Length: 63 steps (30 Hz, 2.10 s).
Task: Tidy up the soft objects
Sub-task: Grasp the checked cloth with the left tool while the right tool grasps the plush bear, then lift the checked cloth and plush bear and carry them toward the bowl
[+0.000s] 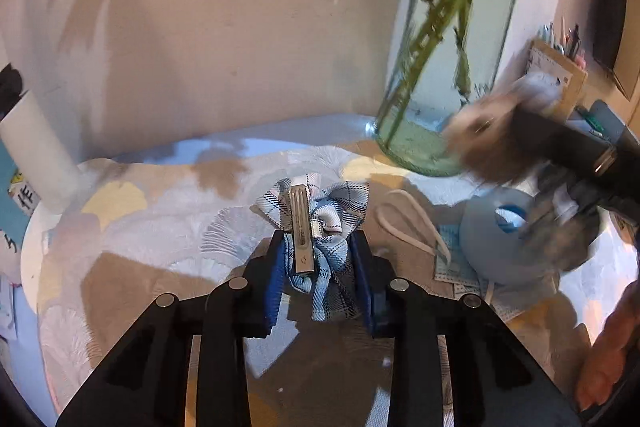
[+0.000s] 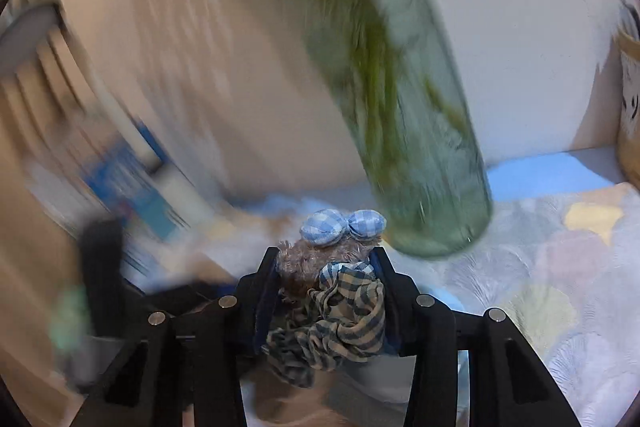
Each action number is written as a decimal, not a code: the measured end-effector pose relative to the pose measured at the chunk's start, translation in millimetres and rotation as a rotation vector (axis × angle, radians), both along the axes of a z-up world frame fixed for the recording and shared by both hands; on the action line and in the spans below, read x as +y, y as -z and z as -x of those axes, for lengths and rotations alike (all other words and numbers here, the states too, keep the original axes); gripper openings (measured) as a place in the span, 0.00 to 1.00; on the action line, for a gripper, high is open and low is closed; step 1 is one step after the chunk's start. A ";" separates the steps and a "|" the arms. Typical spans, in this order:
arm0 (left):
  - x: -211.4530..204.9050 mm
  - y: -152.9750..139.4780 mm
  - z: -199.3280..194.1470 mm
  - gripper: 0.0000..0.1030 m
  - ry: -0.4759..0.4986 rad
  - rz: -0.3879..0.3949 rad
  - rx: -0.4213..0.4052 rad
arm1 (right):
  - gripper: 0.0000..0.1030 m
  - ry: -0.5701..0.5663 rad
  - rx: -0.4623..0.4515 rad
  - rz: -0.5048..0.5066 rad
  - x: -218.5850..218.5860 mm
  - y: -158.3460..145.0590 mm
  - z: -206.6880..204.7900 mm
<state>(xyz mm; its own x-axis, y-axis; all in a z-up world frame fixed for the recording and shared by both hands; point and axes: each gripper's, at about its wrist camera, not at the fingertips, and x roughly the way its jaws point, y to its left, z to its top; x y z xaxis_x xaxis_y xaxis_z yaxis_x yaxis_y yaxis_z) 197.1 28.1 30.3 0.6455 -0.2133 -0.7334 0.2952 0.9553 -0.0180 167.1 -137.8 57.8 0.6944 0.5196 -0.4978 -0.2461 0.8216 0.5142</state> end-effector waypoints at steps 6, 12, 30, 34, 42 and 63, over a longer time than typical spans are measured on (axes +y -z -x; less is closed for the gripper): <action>7.8 -2.5 0.0 0.27 -0.061 0.023 -0.002 | 0.43 0.037 -0.068 -0.174 -34.5 -1.7 10.4; 32.2 0.4 -3.4 0.28 -0.114 0.060 0.012 | 0.43 0.074 0.005 -0.258 -52.3 19.4 5.8; -0.4 -30.5 81.8 0.28 -0.189 0.079 0.022 | 0.43 0.059 0.086 -0.223 -80.6 -3.0 70.5; -20.5 -30.2 105.8 0.28 -0.188 0.104 0.064 | 0.43 0.074 0.099 -0.166 -99.0 -13.3 102.2; -90.3 -34.5 149.3 0.28 -0.088 0.133 0.097 | 0.43 0.081 0.117 -0.110 -131.2 -30.4 158.1; -395.1 -76.9 270.8 0.29 0.550 0.141 -0.001 | 0.43 0.515 0.060 0.000 -364.9 -78.2 309.0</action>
<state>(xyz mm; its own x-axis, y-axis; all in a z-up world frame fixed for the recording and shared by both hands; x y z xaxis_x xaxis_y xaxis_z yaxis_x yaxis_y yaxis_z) -73.7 -367.0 107.2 0.4124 -0.6138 -0.6732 0.7485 0.6495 -0.1338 -141.9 -502.8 136.0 0.8304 0.1176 -0.5446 0.2202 0.8287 0.5146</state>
